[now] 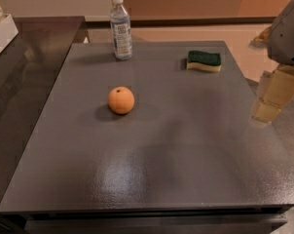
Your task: Pick orange
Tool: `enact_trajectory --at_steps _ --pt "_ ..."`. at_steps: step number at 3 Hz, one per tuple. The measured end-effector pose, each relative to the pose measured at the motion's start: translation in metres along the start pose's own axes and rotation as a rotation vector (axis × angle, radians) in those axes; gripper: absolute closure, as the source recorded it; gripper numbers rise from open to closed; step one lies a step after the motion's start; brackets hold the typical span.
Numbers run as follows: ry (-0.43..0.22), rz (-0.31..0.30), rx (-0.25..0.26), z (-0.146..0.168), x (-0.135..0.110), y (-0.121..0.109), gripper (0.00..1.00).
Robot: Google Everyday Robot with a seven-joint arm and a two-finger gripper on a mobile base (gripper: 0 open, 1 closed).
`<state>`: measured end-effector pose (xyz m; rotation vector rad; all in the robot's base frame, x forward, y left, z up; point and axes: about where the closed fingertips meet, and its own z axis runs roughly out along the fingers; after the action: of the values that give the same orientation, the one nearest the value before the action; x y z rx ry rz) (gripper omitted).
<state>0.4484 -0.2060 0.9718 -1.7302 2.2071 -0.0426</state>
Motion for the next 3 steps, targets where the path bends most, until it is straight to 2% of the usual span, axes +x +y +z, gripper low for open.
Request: enact_trajectory --at_steps 3 --pt "-0.137 -0.136 -0.119 0.08 -0.094 -0.007 0.0"
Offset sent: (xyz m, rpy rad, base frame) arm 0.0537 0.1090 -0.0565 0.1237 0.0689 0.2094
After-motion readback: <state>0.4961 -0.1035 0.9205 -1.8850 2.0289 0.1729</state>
